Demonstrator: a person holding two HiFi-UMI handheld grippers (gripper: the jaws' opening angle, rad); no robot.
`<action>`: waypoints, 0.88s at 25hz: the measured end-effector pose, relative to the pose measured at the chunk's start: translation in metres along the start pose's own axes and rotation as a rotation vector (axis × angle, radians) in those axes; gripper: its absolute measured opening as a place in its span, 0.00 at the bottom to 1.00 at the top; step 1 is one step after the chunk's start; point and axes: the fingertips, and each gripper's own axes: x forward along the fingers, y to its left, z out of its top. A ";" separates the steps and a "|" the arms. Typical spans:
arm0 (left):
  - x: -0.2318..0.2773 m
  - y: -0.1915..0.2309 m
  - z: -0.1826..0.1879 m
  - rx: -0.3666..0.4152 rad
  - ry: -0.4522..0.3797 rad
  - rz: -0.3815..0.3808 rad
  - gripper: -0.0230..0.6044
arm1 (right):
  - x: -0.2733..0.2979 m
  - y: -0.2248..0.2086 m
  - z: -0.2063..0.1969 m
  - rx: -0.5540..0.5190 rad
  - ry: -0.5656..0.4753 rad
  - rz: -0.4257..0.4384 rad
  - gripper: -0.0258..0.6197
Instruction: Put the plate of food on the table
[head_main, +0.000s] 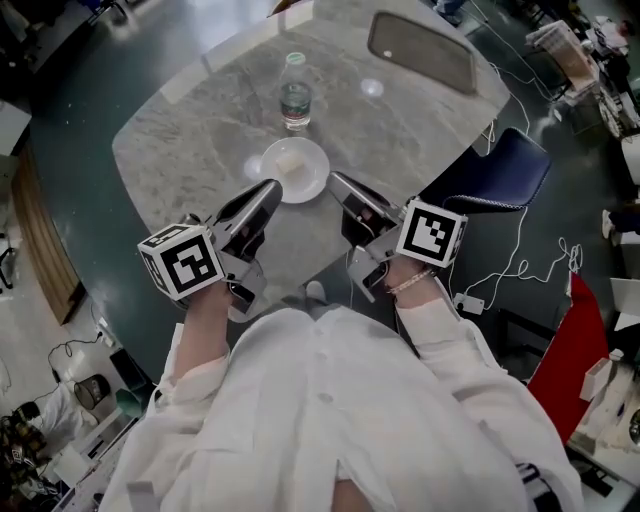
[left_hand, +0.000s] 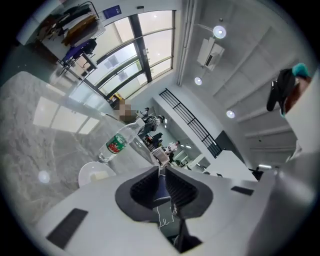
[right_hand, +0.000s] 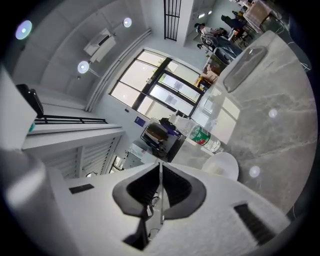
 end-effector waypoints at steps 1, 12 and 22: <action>0.000 -0.008 0.001 0.020 0.008 -0.012 0.11 | 0.000 0.003 0.002 -0.008 0.000 0.003 0.06; -0.005 -0.032 0.006 0.042 -0.041 -0.055 0.09 | 0.001 0.032 0.010 -0.098 0.000 0.035 0.05; -0.013 -0.026 -0.008 -0.008 -0.040 -0.025 0.09 | -0.002 0.033 -0.005 -0.063 -0.005 0.052 0.05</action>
